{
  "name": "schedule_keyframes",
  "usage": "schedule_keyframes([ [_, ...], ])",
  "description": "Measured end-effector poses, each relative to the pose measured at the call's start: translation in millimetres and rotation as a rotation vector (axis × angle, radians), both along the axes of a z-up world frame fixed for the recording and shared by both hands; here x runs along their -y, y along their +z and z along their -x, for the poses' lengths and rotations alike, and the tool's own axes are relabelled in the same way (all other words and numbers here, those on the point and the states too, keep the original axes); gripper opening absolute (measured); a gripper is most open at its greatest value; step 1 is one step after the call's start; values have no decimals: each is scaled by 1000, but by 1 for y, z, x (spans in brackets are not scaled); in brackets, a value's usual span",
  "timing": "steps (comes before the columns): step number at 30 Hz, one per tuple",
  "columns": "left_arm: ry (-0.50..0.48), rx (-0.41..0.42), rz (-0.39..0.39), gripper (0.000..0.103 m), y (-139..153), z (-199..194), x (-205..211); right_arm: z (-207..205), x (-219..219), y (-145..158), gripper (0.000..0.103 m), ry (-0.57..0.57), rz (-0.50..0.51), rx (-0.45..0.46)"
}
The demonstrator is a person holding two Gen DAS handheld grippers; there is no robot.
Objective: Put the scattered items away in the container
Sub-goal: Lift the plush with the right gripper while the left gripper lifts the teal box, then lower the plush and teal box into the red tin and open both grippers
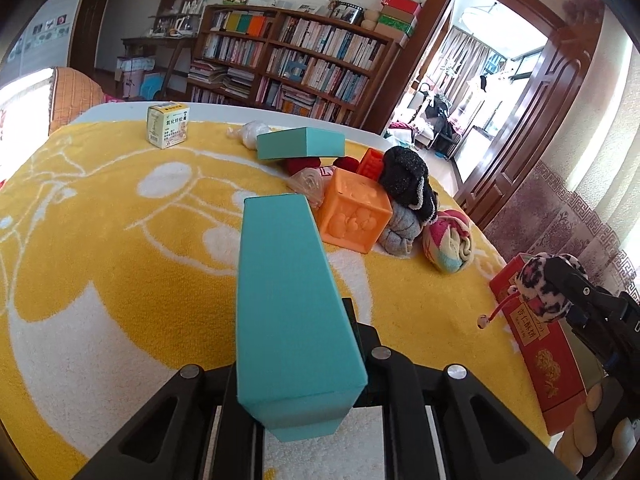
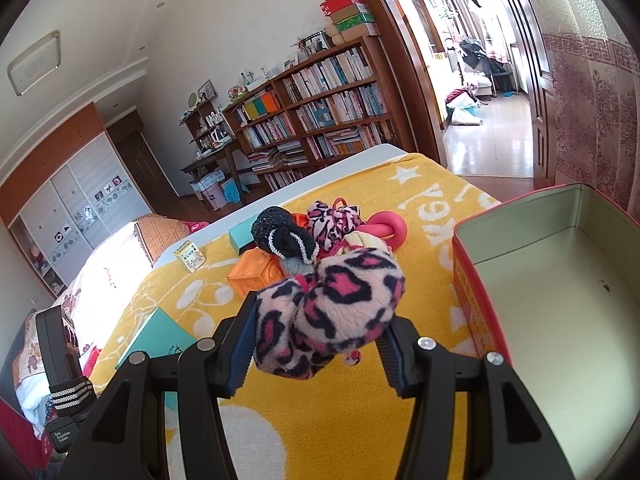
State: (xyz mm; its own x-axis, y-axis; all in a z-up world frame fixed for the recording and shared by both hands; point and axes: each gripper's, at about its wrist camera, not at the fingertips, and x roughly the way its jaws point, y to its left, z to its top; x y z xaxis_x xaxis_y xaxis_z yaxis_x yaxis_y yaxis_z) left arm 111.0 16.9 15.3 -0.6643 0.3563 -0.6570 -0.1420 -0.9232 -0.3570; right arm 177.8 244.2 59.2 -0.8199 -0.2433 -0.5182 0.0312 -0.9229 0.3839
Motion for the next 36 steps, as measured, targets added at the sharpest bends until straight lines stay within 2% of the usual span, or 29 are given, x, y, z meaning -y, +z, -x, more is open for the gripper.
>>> schedule_keyframes([
  [9, -43, -54, -21, 16, 21, -10, -11, -6, -3, 6, 58, -4, 4, -18],
  [18, -138, -87, -56, 16, 47, -12, -45, -24, -26, 26, 58, -64, 8, -70],
  [26, -300, -109, -77, 16, 67, -11, -112, -57, -75, 37, 58, -179, -20, -82],
  [36, -513, -144, -83, 16, 89, -17, -214, -91, -131, 30, 58, -315, -56, -44],
])
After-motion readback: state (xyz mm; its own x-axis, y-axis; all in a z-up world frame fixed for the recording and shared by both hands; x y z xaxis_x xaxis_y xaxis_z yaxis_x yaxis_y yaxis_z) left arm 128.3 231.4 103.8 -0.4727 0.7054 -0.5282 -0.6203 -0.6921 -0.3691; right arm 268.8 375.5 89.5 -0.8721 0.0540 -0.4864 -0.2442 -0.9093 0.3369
